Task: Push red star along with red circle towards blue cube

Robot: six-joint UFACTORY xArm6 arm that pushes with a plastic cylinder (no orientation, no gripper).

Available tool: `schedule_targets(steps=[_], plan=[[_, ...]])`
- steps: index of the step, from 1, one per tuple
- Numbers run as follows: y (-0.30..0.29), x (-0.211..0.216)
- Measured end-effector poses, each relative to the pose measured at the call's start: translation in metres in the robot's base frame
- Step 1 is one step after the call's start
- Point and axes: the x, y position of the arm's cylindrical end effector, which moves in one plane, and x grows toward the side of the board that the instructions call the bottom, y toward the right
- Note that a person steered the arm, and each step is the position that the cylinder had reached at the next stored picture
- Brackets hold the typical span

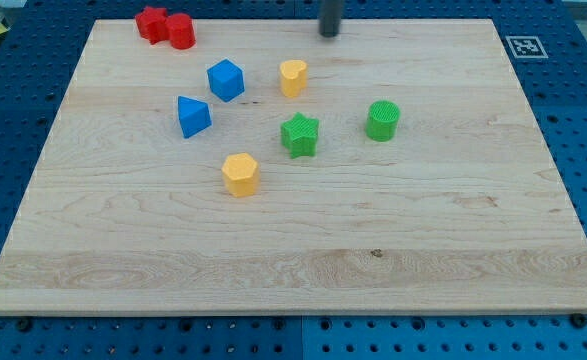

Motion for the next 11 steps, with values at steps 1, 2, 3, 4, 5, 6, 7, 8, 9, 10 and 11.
schedule_targets(steps=[1, 2, 3, 4, 5, 6, 7, 8, 9, 10, 11], plan=[[-0.058, 0.008], [-0.079, 0.036], [-0.084, 0.041], [-0.109, 0.052], [-0.161, 0.062], [-0.24, 0.062], [-0.3, 0.015], [-0.296, -0.021], [-0.285, -0.021], [-0.23, -0.019], [-0.19, 0.005]])
